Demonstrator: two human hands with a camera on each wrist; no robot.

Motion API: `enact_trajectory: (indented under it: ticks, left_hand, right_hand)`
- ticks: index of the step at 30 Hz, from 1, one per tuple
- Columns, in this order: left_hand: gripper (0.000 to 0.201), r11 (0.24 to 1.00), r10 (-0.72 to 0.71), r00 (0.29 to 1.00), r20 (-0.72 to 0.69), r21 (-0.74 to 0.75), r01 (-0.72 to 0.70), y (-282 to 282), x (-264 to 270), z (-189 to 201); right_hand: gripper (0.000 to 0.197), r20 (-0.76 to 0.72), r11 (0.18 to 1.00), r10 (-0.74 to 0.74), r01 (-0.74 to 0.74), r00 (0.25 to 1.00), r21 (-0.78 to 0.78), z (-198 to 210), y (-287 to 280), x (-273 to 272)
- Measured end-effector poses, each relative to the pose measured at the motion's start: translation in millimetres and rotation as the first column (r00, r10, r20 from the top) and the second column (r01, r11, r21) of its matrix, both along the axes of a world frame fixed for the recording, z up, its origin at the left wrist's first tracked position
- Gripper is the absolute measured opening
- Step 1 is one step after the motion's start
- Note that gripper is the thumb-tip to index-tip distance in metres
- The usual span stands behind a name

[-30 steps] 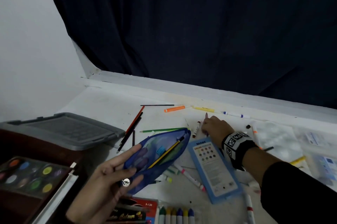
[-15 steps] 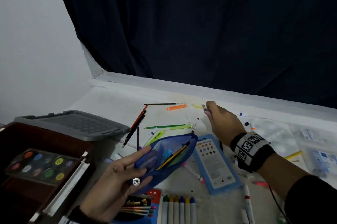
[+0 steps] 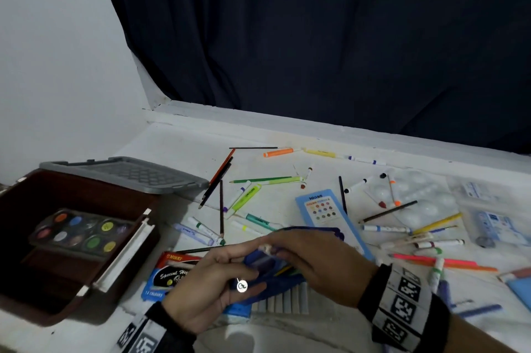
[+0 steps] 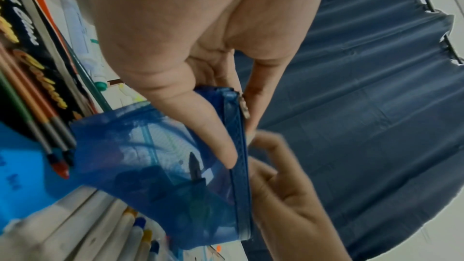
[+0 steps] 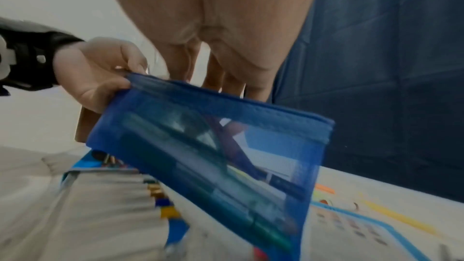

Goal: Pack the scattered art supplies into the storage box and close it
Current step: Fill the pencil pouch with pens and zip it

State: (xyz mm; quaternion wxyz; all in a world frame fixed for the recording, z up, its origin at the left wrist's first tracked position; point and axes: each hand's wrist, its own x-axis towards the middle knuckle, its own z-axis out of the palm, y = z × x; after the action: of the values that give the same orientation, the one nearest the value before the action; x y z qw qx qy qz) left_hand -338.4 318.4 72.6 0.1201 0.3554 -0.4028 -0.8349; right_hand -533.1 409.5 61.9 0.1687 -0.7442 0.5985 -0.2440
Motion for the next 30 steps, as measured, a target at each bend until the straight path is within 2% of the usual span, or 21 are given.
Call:
enact_trajectory:
  ticks: [2, 7, 9, 13, 17, 20, 25, 27, 30]
  left_hand:
    - [0.054, 1.000, -0.014, 0.999, 0.028, 0.000, 0.014, 0.7, 1.6, -2.1]
    - [0.058, 0.999, -0.047, 0.998, 0.048, 0.010, 0.047, 0.4, 1.3, -1.2]
    - [0.057, 0.998, -0.050, 0.998, 0.032, 0.038, 0.049, -0.9, -0.6, 0.6]
    - [0.056, 0.995, -0.075, 0.997, 0.019, 0.070, 0.073, -3.4, -6.3, 4.2]
    - [0.058, 0.992, -0.115, 0.993, 0.025, 0.053, 0.114, -3.4, -17.7, 5.8]
    - [0.058, 0.989, -0.144, 0.989, 0.017, 0.049, 0.143, -5.1, -30.2, 3.9]
    - [0.053, 0.984, -0.174, 0.984, 0.027, 0.028, 0.173, -6.8, -56.9, -5.0]
    - [0.048, 0.981, -0.193, 0.981, 0.032, 0.017, 0.192, -7.5, -66.0, -6.9]
    - [0.039, 0.980, -0.197, 0.980, 0.017, -0.014, 0.197, -12.0, -74.9, -6.9]
  right_hand:
    - [0.026, -0.117, 1.000, 0.021, -0.021, 0.993, -0.005, -12.0, 4.7, -4.9]
    - [0.023, -0.128, 0.999, -0.037, 0.036, 0.991, -0.007, -10.3, 16.6, -7.4]
    - [0.022, -0.129, 0.991, -0.131, 0.126, 0.983, -0.047, -4.9, 21.3, -10.3]
    - [0.015, -0.007, 0.933, -0.319, 0.313, 0.948, -0.175, 6.5, 30.4, -17.4]
    - [0.015, -0.035, 0.823, -0.528, 0.502, 0.848, -0.265, -2.2, 40.8, -26.2]
    - [0.017, 0.051, 0.756, -0.629, 0.626, 0.776, -0.190, -16.3, 54.3, -30.1]
    - [0.029, 0.213, 0.700, -0.694, 0.714, 0.687, -0.022, -21.9, 79.3, -31.7]
    - [0.030, 0.250, 0.663, -0.722, 0.748, 0.645, -0.014, -25.3, 88.0, -35.0]
    - [0.029, 0.217, 0.655, -0.731, 0.754, 0.647, -0.040, -29.8, 97.7, -40.2]
